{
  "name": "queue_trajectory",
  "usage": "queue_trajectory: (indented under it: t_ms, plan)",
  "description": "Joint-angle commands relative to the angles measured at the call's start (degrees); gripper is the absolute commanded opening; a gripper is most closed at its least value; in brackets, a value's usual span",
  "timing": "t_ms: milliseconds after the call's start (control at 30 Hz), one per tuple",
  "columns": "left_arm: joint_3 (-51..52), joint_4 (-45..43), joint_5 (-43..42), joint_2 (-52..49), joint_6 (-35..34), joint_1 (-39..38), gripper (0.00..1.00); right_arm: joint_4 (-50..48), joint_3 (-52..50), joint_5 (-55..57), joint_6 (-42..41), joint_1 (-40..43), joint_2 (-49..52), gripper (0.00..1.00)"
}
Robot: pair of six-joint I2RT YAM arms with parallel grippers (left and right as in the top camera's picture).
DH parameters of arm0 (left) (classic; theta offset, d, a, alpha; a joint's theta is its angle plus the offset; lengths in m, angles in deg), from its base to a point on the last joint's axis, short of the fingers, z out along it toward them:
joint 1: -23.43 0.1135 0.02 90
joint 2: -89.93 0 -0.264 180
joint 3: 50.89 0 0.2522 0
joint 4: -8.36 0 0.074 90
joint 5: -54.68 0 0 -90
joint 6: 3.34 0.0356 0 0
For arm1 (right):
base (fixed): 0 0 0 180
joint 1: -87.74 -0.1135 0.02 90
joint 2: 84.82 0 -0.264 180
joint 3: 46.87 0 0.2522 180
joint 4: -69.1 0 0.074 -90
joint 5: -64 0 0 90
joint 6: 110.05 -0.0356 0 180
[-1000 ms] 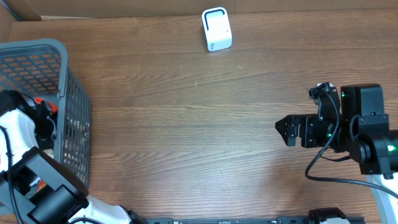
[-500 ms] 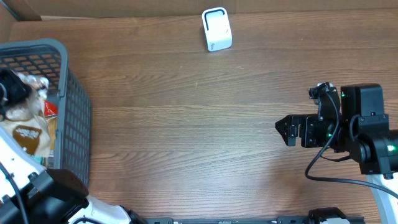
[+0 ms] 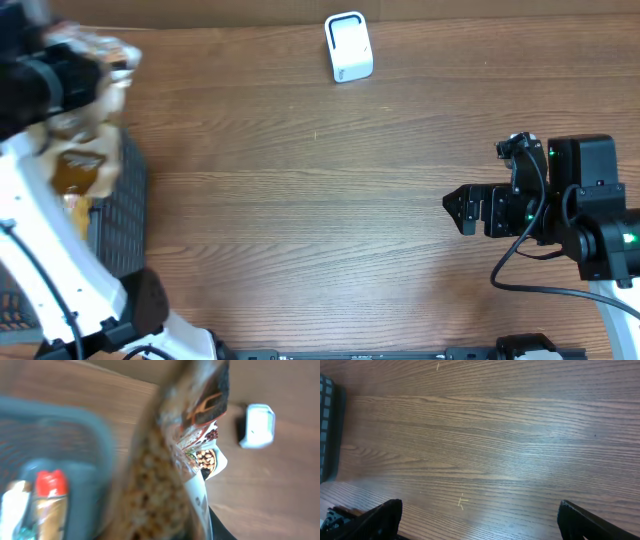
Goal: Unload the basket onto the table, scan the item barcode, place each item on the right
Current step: 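Grasp the clear snack pouch in the basket with the left gripper, then carry the pouch to the table centre and release it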
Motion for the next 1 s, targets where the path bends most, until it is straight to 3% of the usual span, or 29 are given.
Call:
queue_trajectory:
  t_ms: [0, 167, 400, 533, 633, 800, 967]
  plan:
    - [-1.01, 1.38, 11.56, 0.17, -3.56, -10.62, 0.10, -0.22, 1.36, 0.20, 0.24, -0.37, -0.13, 1.00]
    - [1.66, 3.96, 29.31, -3.85, -12.20, -26.91, 0.09, -0.35, 1.36, 0.22, 0.24, -0.37, -0.09, 1.00]
    - [10.99, 2.93, 33.44, -10.29, -21.14, -39.28, 0.09, 0.37, 1.36, 0.20, 0.24, -0.37, 1.11, 1.00]
    - [13.66, -0.63, 22.16, -14.53, -19.50, -41.81, 0.10, 0.92, 1.36, 0.22, 0.26, -0.37, 2.54, 1.00]
    - [13.92, -3.74, 7.26, -17.42, -12.61, -41.88, 0.10, 0.96, 1.36, 0.22, 0.26, -0.37, 3.89, 1.00]
    - [13.92, -5.90, -10.69, -21.51, -3.17, -40.96, 0.15, 0.96, 1.36, 0.22, 0.26, -0.37, 6.56, 1.00]
    - [14.32, -5.66, -21.79, -26.49, 0.79, -41.11, 0.12, 0.74, 1.36, 0.22, 0.26, -0.37, 8.92, 1.00]
